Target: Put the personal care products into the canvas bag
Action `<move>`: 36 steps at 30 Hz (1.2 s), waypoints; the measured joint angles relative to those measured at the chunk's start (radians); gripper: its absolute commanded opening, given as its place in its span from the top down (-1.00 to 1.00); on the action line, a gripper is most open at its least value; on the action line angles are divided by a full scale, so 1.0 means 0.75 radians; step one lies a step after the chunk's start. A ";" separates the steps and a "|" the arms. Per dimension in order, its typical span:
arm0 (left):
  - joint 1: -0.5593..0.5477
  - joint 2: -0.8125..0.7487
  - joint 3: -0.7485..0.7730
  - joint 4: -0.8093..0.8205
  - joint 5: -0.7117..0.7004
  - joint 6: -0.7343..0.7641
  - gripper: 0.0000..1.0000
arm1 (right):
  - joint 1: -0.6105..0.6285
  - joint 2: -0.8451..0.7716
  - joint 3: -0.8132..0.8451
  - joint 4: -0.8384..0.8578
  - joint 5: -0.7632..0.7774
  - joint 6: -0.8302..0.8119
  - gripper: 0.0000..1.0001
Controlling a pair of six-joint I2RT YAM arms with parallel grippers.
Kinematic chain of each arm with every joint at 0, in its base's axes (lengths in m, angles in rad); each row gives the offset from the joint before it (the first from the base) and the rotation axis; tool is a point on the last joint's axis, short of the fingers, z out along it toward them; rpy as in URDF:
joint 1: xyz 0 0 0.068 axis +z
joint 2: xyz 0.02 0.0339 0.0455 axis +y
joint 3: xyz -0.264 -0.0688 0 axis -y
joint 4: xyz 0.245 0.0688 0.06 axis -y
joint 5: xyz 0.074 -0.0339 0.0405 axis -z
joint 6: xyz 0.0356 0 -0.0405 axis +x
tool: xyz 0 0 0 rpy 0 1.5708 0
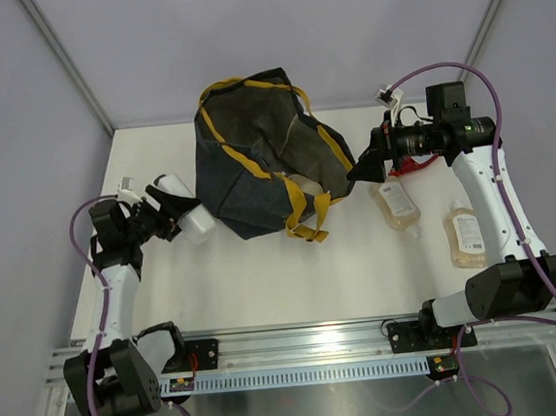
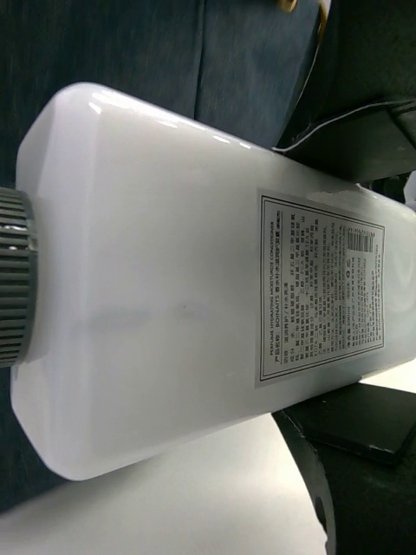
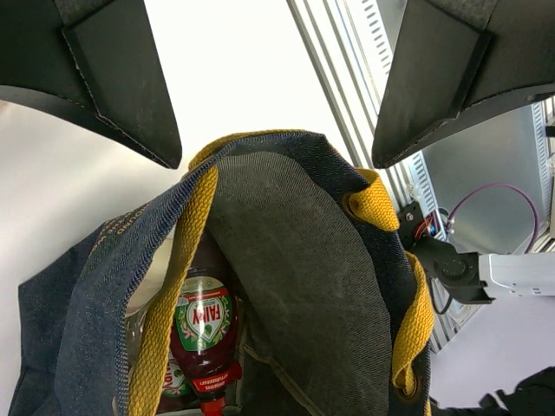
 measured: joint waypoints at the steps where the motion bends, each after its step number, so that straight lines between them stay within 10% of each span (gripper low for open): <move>1: -0.011 -0.034 0.011 -0.001 -0.002 -0.028 1.00 | 0.000 0.000 0.001 0.000 0.002 0.001 -0.99; 20: -0.488 -0.102 0.602 -0.076 -0.211 -0.342 1.00 | 0.000 -0.001 -0.007 0.005 0.046 0.010 -0.99; 36: -0.956 0.606 1.435 -0.330 -0.472 -0.119 1.00 | 0.000 -0.034 -0.078 0.034 0.083 0.016 -0.99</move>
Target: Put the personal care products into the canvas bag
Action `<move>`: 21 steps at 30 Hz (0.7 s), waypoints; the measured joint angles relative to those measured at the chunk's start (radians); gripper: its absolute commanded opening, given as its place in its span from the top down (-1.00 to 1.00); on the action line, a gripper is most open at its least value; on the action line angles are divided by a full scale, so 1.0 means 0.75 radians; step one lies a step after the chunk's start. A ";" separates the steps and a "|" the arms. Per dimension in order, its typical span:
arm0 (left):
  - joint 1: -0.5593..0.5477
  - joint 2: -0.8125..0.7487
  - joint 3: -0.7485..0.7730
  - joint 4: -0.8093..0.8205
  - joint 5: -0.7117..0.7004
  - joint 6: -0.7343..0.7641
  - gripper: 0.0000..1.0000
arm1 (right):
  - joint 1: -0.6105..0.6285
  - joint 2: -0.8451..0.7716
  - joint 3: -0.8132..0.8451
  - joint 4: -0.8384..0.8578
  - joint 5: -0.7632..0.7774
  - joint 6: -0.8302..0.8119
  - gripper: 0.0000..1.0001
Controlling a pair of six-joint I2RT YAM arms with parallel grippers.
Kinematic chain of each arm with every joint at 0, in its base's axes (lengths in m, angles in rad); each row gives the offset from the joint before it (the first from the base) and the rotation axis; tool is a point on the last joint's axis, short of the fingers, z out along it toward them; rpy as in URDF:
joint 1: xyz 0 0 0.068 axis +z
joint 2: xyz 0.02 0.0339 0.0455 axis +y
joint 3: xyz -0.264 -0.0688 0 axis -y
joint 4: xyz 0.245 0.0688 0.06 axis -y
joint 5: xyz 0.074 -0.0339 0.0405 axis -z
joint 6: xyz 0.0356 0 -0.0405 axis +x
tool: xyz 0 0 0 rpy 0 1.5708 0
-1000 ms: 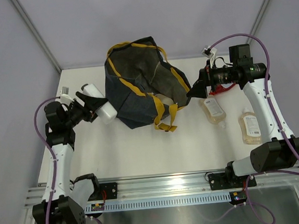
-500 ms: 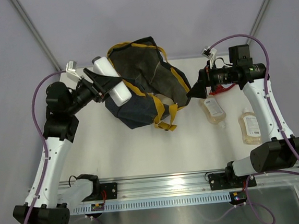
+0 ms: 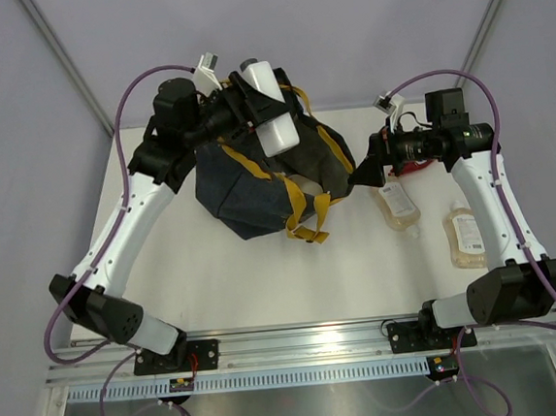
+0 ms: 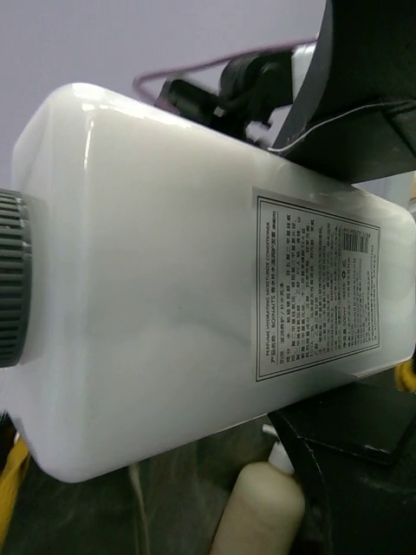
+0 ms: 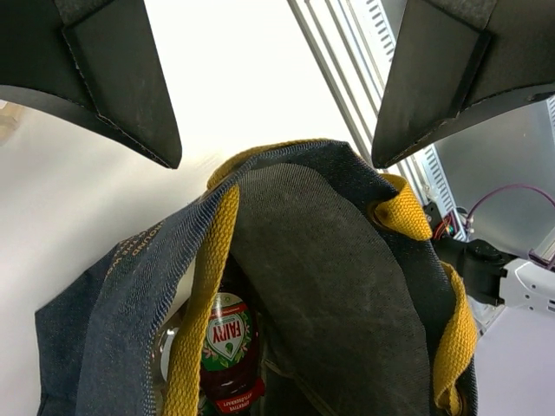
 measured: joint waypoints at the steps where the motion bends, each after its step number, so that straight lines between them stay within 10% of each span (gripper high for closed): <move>1: -0.004 0.038 0.031 -0.024 -0.022 0.024 1.00 | 0.000 -0.005 -0.005 0.002 0.005 0.001 -0.99; 5: -0.022 0.152 0.100 -0.121 -0.121 0.121 0.91 | 0.000 -0.017 -0.012 0.007 0.025 0.002 -0.99; 12: -0.077 0.238 0.102 -0.302 -0.296 0.307 -0.98 | 0.000 -0.026 -0.012 0.031 0.088 0.016 -0.99; 21: -0.096 0.220 0.170 -0.276 -0.376 0.463 -0.98 | -0.024 -0.026 -0.012 0.136 0.280 0.194 -0.99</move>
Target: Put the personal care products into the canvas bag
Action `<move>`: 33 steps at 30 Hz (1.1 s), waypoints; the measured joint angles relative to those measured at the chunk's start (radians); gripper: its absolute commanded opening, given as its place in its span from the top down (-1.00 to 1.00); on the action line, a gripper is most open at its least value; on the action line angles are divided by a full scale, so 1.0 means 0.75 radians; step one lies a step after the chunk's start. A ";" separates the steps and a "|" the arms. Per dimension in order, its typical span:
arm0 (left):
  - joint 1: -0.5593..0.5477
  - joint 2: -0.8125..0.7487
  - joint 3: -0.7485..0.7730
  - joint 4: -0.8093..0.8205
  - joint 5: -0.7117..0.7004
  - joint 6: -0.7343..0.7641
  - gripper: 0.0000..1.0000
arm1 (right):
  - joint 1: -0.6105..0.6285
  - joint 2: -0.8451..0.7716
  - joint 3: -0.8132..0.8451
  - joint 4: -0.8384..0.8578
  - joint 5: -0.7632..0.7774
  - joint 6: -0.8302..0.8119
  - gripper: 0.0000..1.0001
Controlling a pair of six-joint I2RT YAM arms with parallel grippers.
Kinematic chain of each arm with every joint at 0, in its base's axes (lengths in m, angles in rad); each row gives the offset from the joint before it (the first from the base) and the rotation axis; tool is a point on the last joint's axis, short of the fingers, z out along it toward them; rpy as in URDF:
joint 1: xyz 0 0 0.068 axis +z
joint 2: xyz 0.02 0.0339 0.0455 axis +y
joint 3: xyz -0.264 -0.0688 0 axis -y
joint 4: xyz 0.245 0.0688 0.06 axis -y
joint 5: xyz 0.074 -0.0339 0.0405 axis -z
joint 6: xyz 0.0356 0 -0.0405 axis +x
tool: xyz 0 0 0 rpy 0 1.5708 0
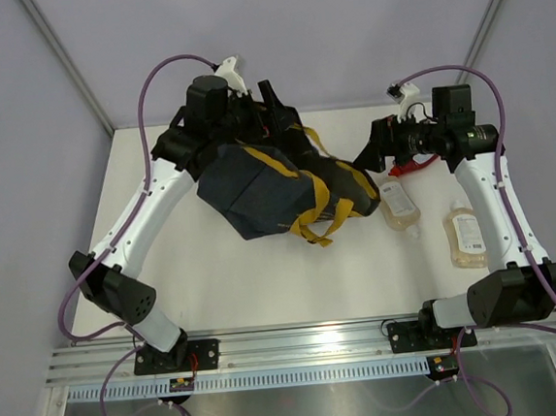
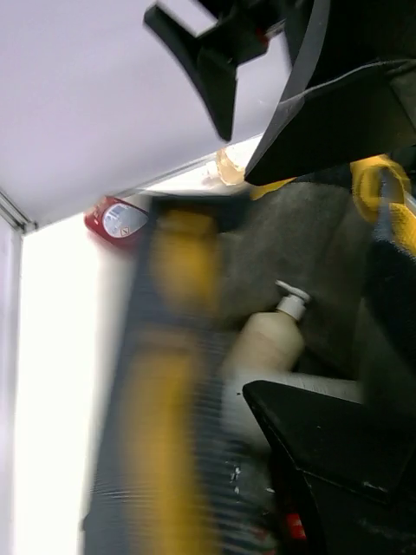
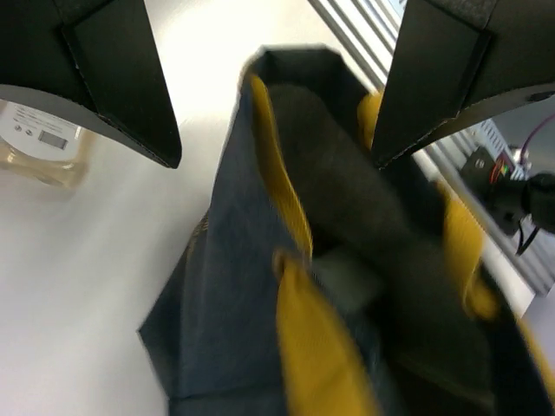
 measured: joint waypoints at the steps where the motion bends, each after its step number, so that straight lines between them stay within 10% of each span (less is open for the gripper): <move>1: -0.001 -0.010 0.005 0.012 0.001 0.015 -0.97 | -0.006 0.003 0.000 0.016 0.037 0.035 -0.99; 13: -0.008 -0.387 -0.129 0.092 -0.049 0.348 -0.98 | -0.039 0.081 -0.024 0.036 0.523 0.035 -0.99; 33: -0.008 -1.455 -1.373 0.155 -0.225 0.168 -0.98 | -0.040 0.582 -0.255 0.076 0.929 -0.283 -0.99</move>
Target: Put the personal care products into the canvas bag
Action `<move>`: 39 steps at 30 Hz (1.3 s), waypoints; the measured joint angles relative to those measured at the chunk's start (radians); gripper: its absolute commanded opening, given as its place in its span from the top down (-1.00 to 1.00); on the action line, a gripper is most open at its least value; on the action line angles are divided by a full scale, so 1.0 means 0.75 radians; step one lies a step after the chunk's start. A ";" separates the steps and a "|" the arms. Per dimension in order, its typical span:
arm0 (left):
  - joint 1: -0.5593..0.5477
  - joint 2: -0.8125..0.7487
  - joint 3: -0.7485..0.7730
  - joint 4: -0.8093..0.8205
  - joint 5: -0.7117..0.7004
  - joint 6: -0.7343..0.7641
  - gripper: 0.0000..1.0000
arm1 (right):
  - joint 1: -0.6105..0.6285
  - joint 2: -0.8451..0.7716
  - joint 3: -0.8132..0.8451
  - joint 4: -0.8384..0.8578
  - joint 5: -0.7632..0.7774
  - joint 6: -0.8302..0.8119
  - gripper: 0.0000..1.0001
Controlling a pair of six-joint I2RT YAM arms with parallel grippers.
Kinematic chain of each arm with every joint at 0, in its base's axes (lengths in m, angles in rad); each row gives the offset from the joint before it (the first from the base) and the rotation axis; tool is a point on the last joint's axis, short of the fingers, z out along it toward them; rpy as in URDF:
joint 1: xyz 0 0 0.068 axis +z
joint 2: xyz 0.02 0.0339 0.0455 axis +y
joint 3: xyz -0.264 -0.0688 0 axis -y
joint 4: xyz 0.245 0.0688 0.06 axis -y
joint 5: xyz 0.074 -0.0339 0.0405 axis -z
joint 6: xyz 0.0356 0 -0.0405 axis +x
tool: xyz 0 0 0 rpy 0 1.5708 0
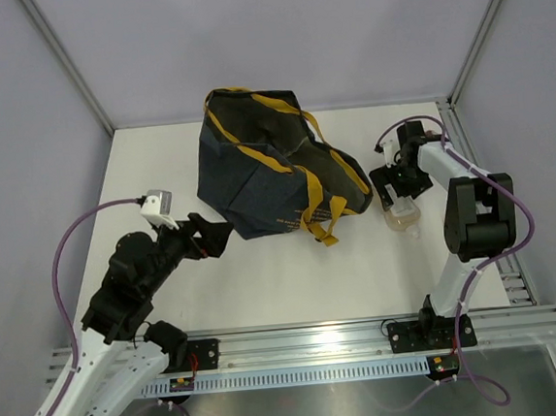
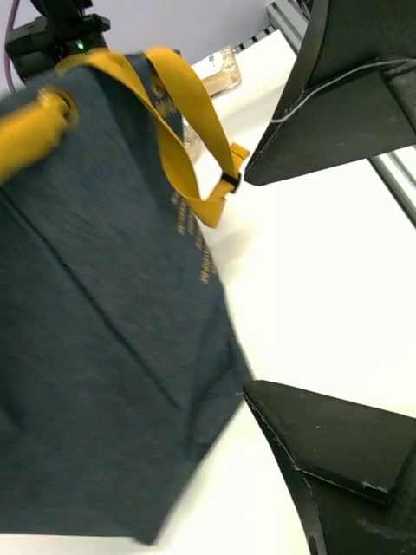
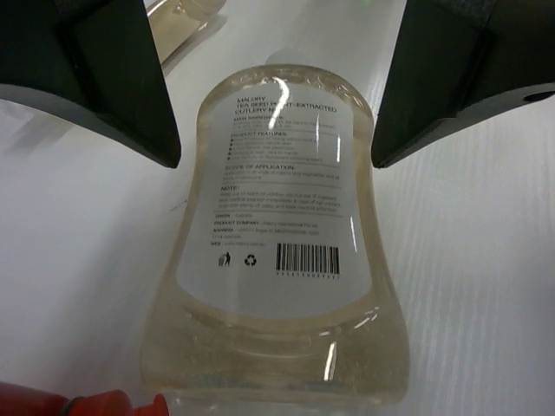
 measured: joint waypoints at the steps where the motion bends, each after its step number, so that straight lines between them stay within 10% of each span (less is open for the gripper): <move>1: 0.000 -0.041 -0.047 -0.003 -0.006 -0.031 -0.98 | 0.000 0.019 0.009 0.000 -0.002 0.004 -0.99; 18: 0.000 -0.131 -0.163 0.035 -0.040 -0.158 -0.98 | 0.002 0.241 0.107 0.056 0.034 0.039 -0.88; 22: 0.000 -0.124 -0.174 0.035 -0.040 -0.167 -0.98 | 0.004 0.246 0.114 0.049 0.040 0.043 -0.32; 24: 0.000 -0.114 -0.174 0.038 -0.040 -0.168 -0.98 | 0.004 0.252 0.126 0.040 0.036 0.047 0.45; 27: 0.000 -0.103 -0.174 0.039 -0.040 -0.170 -0.97 | 0.004 0.253 0.127 0.040 0.026 0.053 1.00; 39: 0.000 -0.104 -0.174 0.039 -0.040 -0.171 -0.97 | -0.253 0.167 0.086 0.013 -0.450 0.224 1.00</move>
